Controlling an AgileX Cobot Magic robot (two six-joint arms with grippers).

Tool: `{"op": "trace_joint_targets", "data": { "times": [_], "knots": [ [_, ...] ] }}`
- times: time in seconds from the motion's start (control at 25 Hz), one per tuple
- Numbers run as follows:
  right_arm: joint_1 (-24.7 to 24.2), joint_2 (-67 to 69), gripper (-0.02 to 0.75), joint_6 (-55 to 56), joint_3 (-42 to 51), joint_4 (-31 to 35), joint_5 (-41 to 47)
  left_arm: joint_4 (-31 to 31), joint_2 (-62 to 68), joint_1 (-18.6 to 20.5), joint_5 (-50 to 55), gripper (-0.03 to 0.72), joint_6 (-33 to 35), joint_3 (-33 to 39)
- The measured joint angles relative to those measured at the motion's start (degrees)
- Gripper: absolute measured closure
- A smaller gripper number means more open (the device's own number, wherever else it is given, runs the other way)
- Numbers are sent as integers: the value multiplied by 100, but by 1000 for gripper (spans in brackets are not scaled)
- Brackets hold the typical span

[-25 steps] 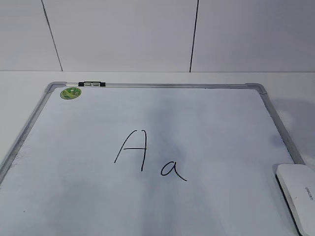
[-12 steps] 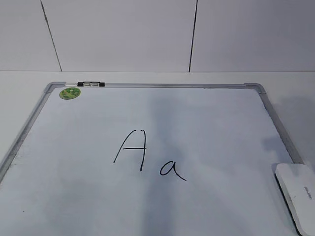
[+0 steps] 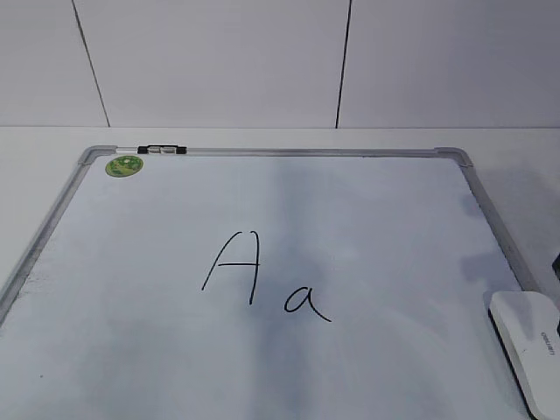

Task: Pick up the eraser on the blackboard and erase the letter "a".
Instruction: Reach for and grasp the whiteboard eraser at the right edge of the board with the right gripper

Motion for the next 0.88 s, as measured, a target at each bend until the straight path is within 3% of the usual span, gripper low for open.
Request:
{"op": "trace_joint_targets", "data": {
  "times": [0.72, 0.88],
  "knots": [
    [0, 634, 196, -45, -42, 224, -783, -9, 0, 0, 0, 449, 0, 0],
    [0, 648, 148, -96, -42, 224, -783, -9, 0, 0, 0, 449, 0, 0]
  ]
}}
